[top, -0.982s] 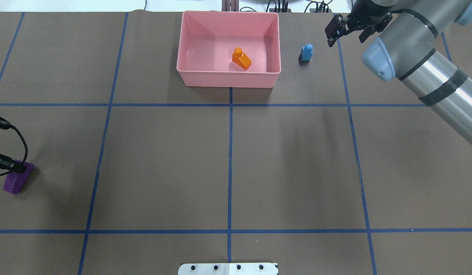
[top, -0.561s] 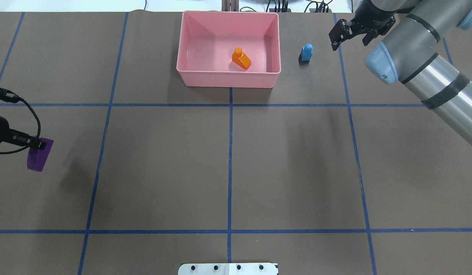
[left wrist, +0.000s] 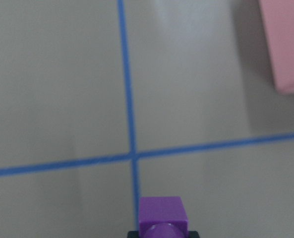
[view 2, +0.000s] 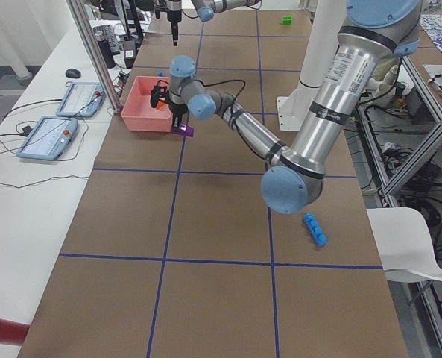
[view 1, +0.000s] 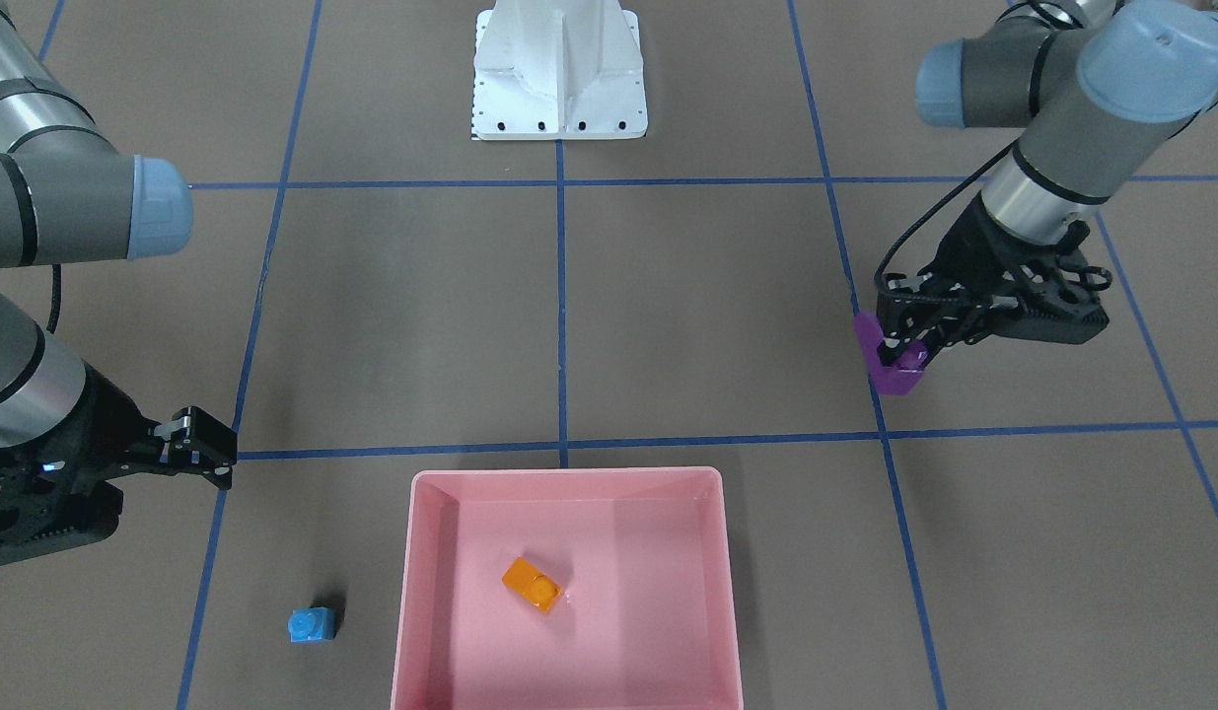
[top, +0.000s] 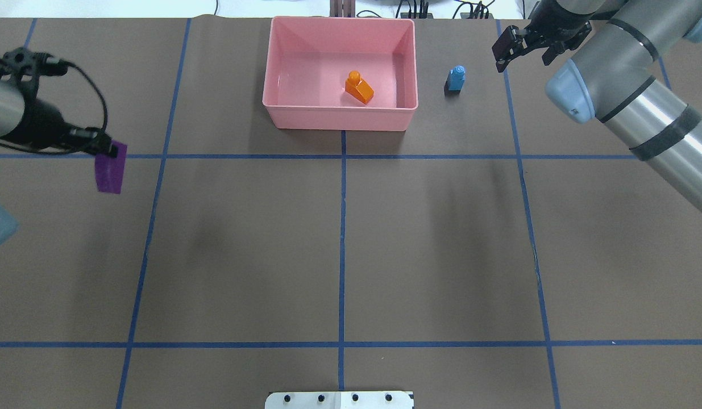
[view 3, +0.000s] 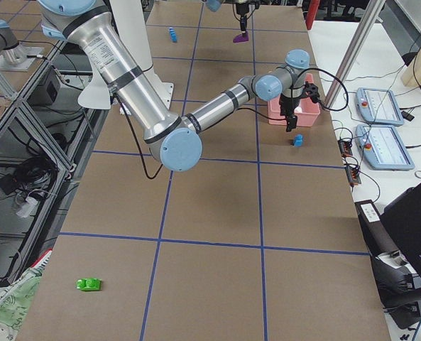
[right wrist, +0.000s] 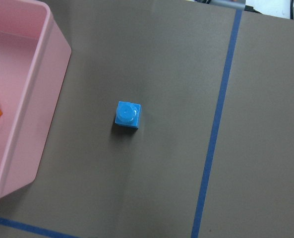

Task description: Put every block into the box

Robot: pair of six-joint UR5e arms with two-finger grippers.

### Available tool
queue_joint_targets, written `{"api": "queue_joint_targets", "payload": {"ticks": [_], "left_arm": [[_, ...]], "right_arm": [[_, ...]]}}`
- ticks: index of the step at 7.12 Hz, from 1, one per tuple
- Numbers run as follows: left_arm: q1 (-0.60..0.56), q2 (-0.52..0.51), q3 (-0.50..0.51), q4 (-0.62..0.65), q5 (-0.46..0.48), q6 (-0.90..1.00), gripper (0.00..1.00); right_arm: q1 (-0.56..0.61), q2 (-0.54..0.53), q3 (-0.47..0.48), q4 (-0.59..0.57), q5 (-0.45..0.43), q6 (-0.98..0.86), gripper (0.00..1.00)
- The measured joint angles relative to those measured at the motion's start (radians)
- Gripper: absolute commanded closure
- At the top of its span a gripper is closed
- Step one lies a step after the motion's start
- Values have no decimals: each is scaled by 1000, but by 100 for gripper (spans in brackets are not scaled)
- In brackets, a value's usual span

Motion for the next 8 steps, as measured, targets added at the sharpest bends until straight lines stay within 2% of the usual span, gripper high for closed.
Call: {"api": "queue_joint_targets", "payload": {"ticks": [2, 3, 4, 5, 6, 7, 8], "left_arm": [[9, -325, 306, 27, 25, -123, 100], [25, -452, 471, 11, 59, -167, 88], [44, -532, 602, -39, 95, -218, 8], [63, -566, 680, -96, 118, -258, 0], [79, -579, 710, -124, 132, -270, 0], [87, -581, 698, -125, 138, -264, 0], [81, -567, 639, -83, 131, -213, 0]], "right_arm": [[2, 16, -117, 131, -11, 1, 8], [2, 39, -186, 179, -14, 1, 4], [1, 62, -247, 213, -16, 2, 2], [-1, 80, -308, 257, -17, 7, 2], [-3, 88, -359, 307, -18, 18, 2], [-6, 96, -389, 338, -18, 39, 2], [-13, 115, -406, 351, -20, 80, 2]]}}
